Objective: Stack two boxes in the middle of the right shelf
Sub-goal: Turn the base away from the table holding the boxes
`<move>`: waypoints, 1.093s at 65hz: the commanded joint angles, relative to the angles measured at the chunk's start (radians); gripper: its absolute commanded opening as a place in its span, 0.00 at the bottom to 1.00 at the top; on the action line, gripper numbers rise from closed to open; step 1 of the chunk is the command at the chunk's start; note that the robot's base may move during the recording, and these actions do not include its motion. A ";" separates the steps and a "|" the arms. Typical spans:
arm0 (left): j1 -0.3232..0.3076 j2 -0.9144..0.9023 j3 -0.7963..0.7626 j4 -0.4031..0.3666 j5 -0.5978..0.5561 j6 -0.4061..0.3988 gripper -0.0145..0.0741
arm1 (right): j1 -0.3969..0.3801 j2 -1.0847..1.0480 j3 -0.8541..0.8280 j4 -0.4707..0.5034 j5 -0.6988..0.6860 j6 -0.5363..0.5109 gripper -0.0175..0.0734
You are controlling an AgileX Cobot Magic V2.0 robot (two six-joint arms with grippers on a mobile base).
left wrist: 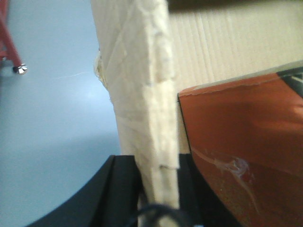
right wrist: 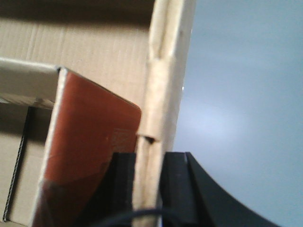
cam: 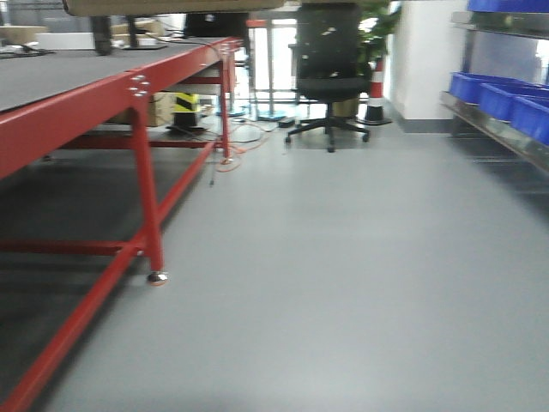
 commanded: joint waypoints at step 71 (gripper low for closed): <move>0.004 -0.022 -0.017 0.022 -0.027 0.006 0.04 | -0.011 -0.009 -0.007 -0.058 -0.057 -0.004 0.02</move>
